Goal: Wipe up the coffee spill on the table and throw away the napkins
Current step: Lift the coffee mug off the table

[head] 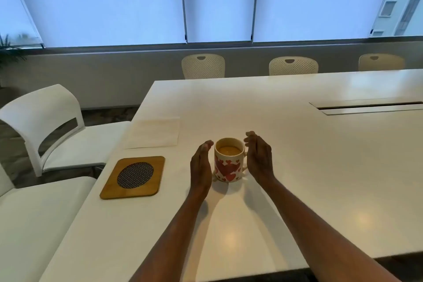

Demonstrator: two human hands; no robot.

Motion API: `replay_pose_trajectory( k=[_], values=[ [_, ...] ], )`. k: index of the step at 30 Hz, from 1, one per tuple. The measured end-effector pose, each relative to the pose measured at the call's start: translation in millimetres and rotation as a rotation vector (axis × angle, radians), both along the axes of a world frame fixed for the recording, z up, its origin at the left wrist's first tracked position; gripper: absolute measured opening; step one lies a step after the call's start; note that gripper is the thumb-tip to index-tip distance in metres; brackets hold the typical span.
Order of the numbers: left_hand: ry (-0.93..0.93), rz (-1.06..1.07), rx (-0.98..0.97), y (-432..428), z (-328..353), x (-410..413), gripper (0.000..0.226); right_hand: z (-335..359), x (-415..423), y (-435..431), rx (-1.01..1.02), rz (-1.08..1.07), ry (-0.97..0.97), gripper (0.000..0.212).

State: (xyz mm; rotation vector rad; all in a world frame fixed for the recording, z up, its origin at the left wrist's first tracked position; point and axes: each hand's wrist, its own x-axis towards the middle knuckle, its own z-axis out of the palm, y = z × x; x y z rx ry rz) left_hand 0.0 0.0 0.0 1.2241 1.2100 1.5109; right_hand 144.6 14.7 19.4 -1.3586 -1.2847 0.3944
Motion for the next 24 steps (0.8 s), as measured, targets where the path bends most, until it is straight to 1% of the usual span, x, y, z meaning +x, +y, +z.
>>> replay_pose_trajectory(
  k=[2, 5, 8, 11, 12, 17, 21, 24],
  values=[
    [0.031, 0.032, -0.006, 1.3, 0.3, 4.1, 0.041, -1.8, -3.6, 1.1, -0.011, -0.025, 0.077, 0.049],
    [0.034, 0.004, 0.031, 2.6, -3.3, 8.4, 0.042, -5.8, -8.4, 3.1, -0.017, -0.051, 0.119, 0.059],
    [0.081, -0.049, 0.063, 3.6, -6.3, 7.8, 0.041, -5.7, -6.0, 7.3, -0.045, -0.081, 0.120, 0.058],
    [0.146, -0.089, 0.073, 5.0, -7.1, 4.7, 0.034, -7.5, -4.6, 10.2, -0.059, -0.114, 0.173, 0.059],
    [0.160, -0.108, 0.076, 4.9, -7.3, 3.6, 0.035, -7.2, -5.5, 10.0, -0.062, -0.126, 0.183, 0.059],
    [0.228, -0.151, 0.076, 5.0, -9.1, -0.2, 0.058, -13.6, -8.2, 14.3, -0.091, -0.174, 0.238, 0.056],
    [0.341, -0.182, 0.134, 3.4, -9.9, -3.4, 0.062, -16.4, -12.3, 17.9, -0.109, -0.207, 0.267, 0.054],
    [0.385, -0.199, 0.155, 3.0, -7.0, -6.1, 0.061, -17.8, -14.4, 20.7, -0.137, -0.249, 0.282, 0.057]
  ],
)
